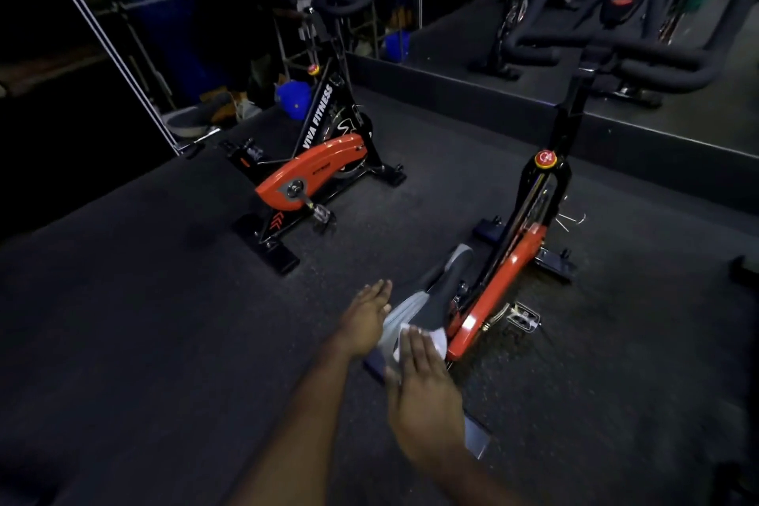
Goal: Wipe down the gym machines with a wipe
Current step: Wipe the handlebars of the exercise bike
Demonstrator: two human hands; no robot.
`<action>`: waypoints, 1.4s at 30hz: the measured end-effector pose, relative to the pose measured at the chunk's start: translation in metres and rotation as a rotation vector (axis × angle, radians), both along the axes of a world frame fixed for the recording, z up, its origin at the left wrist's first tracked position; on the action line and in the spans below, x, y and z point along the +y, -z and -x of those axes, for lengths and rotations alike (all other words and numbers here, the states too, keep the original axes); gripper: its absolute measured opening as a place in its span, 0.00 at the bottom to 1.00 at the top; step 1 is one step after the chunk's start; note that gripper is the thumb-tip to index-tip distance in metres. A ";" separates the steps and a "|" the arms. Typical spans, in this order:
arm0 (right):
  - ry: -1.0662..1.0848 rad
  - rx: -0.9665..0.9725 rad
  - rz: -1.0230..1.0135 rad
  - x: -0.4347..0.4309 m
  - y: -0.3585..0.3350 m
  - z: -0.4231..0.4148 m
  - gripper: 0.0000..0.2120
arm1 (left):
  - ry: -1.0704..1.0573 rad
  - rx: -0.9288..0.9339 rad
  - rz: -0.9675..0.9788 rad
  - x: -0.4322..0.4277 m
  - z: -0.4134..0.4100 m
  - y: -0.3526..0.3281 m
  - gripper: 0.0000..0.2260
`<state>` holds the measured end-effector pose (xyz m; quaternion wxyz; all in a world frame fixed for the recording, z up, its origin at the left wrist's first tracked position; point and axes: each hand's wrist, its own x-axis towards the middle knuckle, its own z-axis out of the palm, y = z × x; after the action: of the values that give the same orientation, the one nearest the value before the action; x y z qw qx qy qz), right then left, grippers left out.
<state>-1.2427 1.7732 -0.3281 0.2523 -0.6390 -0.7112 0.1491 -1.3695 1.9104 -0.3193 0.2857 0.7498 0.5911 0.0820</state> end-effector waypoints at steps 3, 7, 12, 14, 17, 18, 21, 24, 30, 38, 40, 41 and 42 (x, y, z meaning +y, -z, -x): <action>0.140 0.050 0.096 0.063 -0.010 -0.024 0.30 | 0.004 -0.007 -0.013 0.000 0.002 0.004 0.23; 0.171 -0.037 0.072 0.026 -0.008 0.008 0.32 | -0.004 -0.021 -0.032 0.001 0.001 0.008 0.23; 0.142 0.041 0.116 0.046 -0.004 -0.009 0.31 | 0.002 -0.015 -0.032 0.000 0.002 0.007 0.23; 0.233 0.132 0.166 0.091 -0.009 -0.028 0.31 | 0.002 -0.017 -0.050 -0.001 0.002 0.007 0.23; 0.256 0.109 0.158 0.092 -0.007 -0.018 0.33 | -0.005 -0.034 -0.058 -0.005 0.002 0.007 0.23; 0.224 0.051 0.136 0.079 -0.005 -0.010 0.33 | -0.007 -0.039 -0.060 -0.006 0.002 0.007 0.23; 0.135 -0.029 0.097 0.072 0.000 -0.021 0.36 | -0.014 -0.062 -0.092 -0.006 0.003 0.009 0.22; 0.171 -0.057 0.104 0.131 -0.003 -0.056 0.36 | -0.042 -0.099 -0.088 -0.008 0.002 0.011 0.22; -0.108 -0.304 0.054 0.150 -0.011 -0.038 0.31 | -0.108 -0.152 -0.070 -0.013 0.000 0.011 0.23; -0.033 -0.552 0.121 0.196 -0.024 -0.070 0.34 | -0.298 -0.251 -0.038 -0.019 -0.004 0.015 0.24; -0.118 -0.578 0.118 0.186 -0.019 -0.050 0.35 | -0.313 -0.249 -0.058 -0.020 -0.005 0.015 0.23; -0.185 -0.596 0.094 0.182 -0.018 -0.048 0.37 | -0.317 -0.247 -0.068 -0.021 -0.006 0.014 0.21; -0.239 -0.606 0.086 0.183 -0.020 -0.054 0.37 | -0.321 -0.248 -0.078 -0.021 -0.006 0.014 0.20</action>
<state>-1.1886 1.9559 -0.3078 -0.0175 -0.5765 -0.8168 0.0104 -1.3631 1.8892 -0.3329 0.3102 0.6407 0.6596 0.2412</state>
